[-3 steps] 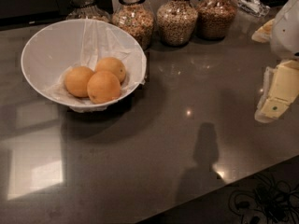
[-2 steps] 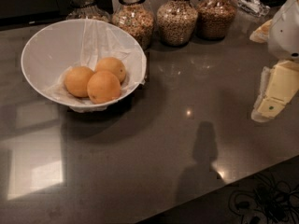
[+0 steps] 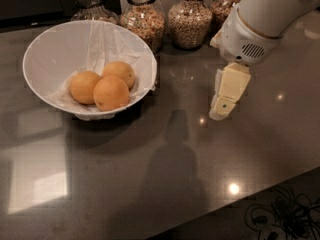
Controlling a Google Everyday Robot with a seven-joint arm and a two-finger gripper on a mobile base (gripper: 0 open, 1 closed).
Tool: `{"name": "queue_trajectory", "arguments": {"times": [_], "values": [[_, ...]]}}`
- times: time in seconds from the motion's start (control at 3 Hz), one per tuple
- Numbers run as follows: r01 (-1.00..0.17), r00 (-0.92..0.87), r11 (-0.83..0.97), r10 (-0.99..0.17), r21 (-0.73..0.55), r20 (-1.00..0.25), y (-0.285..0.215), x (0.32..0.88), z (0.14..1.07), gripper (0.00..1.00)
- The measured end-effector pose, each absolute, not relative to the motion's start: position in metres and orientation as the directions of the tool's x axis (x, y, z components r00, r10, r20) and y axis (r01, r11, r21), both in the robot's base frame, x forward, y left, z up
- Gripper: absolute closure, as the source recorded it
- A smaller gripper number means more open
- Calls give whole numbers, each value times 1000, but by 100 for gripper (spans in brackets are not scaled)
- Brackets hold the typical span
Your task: Pick orange from white bowl
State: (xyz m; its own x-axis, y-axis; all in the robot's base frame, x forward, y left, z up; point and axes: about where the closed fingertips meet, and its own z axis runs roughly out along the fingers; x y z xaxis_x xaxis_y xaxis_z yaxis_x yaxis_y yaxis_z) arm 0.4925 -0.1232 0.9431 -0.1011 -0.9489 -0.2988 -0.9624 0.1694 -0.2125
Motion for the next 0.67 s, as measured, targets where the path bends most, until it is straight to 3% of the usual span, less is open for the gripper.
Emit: {"name": "queue_trajectory", "arguments": {"times": [0.67], "values": [[-960,-93,172,-939,-219,-331,-116,492,941,0]]}}
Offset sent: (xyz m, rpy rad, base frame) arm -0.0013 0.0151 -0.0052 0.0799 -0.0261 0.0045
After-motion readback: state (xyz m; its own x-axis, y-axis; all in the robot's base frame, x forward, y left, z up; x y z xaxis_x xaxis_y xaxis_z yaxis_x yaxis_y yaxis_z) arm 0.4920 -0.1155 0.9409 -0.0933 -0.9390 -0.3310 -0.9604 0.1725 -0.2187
